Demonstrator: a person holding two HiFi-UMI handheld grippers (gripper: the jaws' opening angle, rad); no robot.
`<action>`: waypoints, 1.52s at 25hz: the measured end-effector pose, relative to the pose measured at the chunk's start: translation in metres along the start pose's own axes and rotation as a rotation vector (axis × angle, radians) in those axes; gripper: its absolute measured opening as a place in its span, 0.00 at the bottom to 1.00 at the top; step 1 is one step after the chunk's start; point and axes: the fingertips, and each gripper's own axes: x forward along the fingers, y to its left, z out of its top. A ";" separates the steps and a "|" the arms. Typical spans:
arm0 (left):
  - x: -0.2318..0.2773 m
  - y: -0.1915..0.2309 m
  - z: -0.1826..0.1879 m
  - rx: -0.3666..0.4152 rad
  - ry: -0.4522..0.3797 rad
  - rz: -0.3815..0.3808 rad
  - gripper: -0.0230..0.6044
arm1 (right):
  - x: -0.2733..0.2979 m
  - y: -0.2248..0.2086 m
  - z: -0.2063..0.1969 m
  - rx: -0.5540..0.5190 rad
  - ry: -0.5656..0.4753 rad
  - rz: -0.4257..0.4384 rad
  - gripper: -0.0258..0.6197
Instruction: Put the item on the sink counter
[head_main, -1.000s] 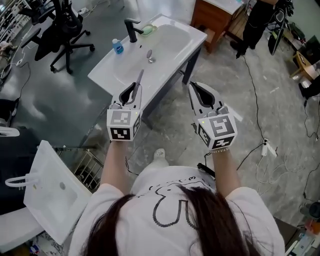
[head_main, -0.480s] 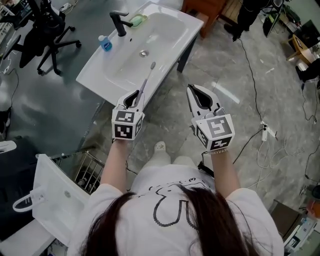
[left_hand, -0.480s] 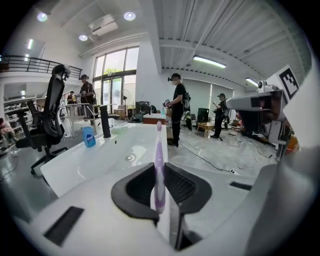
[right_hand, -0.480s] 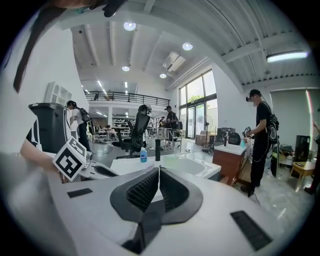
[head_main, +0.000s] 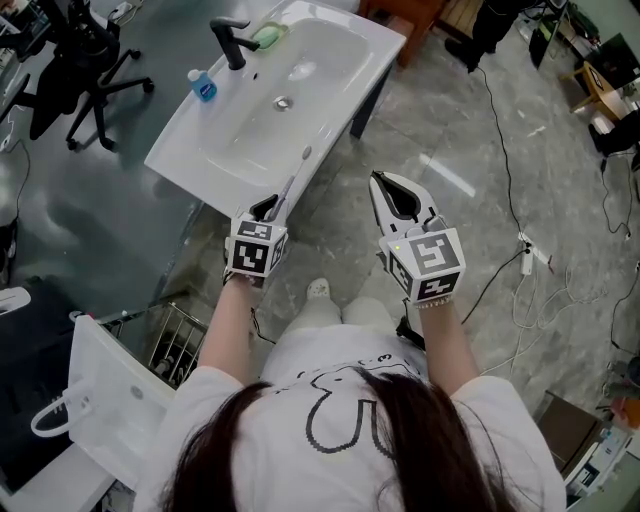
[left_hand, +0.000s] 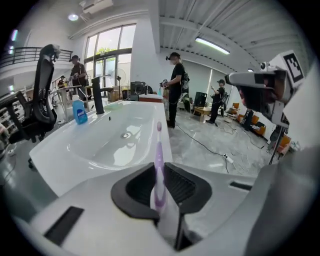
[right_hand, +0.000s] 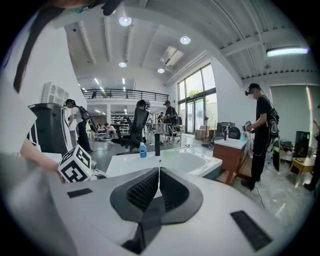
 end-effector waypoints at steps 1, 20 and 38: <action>0.002 0.001 -0.003 0.007 0.013 0.001 0.14 | 0.001 0.000 0.001 -0.001 0.001 0.001 0.09; 0.002 0.014 -0.014 0.006 0.158 0.072 0.39 | -0.004 0.005 0.007 -0.023 -0.004 0.051 0.09; -0.079 0.008 0.019 -0.118 -0.009 0.274 0.52 | -0.025 -0.004 0.034 -0.068 -0.077 0.196 0.09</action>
